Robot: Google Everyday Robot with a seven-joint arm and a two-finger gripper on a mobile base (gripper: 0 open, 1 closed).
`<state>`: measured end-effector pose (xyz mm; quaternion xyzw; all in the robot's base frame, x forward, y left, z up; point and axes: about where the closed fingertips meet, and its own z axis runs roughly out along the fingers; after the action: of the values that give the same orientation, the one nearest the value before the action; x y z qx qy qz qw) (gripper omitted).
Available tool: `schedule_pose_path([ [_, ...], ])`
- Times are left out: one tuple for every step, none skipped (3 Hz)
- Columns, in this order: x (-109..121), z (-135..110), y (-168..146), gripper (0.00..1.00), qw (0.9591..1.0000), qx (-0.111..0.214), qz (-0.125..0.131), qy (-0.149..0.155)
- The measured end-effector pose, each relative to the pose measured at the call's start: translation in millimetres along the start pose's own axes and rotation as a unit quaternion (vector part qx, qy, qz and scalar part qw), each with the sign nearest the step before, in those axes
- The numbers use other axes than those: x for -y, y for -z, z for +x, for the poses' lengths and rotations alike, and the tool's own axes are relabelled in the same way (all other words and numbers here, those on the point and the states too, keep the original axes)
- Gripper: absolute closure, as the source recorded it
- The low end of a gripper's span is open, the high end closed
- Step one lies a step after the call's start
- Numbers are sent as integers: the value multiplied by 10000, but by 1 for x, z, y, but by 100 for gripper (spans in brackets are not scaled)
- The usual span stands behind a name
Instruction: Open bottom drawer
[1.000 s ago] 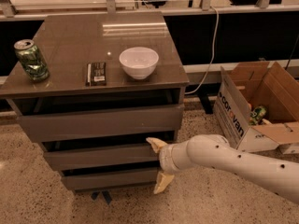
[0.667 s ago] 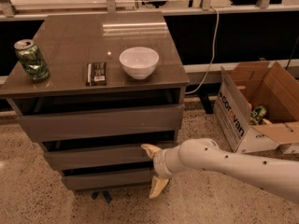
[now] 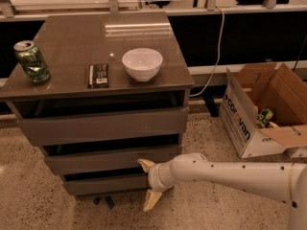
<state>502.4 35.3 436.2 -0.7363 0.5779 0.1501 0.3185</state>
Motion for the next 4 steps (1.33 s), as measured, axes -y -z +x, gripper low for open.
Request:
schedule_pose_path([
  [-9,13,-31,0,9997,38,-41,-227],
  [-12,17,-40,0,9995,49,-52,-306],
  [-13,15,-43,0,9995,-39,-130,-289],
  [-17,32,-53,0,9993,-107,-239,-270],
])
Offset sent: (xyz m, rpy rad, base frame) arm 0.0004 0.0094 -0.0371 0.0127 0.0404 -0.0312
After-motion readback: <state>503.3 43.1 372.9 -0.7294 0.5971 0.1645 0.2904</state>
